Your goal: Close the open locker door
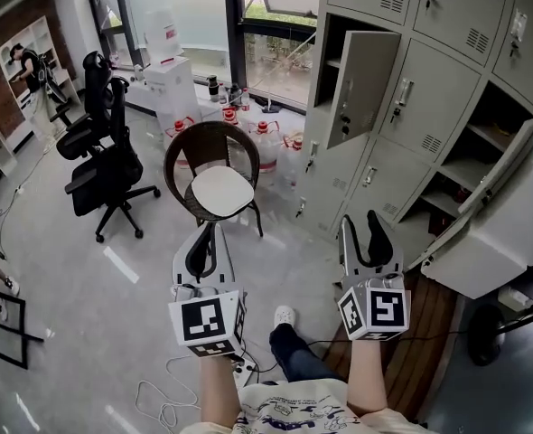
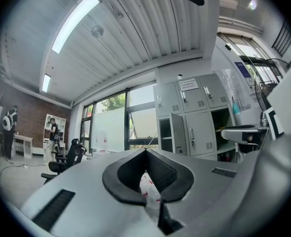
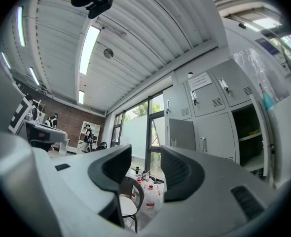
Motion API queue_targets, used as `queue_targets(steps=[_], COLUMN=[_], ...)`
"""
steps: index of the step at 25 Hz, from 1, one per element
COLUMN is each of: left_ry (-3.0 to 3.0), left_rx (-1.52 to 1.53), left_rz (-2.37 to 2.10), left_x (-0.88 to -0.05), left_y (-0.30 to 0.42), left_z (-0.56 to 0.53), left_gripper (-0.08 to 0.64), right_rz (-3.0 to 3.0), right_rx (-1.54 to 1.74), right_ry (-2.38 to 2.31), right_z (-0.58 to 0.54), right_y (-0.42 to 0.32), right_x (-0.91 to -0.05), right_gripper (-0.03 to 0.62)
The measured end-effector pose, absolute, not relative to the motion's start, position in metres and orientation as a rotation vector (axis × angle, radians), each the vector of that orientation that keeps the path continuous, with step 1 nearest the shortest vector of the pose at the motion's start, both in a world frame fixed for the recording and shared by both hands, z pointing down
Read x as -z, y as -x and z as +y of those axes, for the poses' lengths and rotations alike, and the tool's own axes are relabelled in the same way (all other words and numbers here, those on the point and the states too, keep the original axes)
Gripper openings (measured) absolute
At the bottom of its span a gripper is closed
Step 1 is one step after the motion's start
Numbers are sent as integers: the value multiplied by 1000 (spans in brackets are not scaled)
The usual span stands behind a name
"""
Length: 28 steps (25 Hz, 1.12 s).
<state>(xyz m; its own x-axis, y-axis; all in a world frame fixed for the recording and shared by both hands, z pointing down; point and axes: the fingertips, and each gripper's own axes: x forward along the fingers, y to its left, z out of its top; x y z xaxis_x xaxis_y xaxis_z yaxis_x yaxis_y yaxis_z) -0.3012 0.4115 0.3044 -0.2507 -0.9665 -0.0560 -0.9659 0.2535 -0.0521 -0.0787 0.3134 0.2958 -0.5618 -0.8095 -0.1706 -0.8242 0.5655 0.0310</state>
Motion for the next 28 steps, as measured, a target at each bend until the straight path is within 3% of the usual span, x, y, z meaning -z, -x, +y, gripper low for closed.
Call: queue_targets(steps=[18, 28], left_ry=[1879, 1870], left_rx=[63, 85], left_rz=[2423, 2450], left_x=[-299, -304], left_y=[383, 404], left_z=[145, 77], left_gripper=[2, 2], right_rz=[2655, 2656], right_rx=[-120, -96], right_ry=[1407, 1409], right_z=[38, -34], right_y=[163, 179], right_x=[-296, -301], right_gripper=[184, 184])
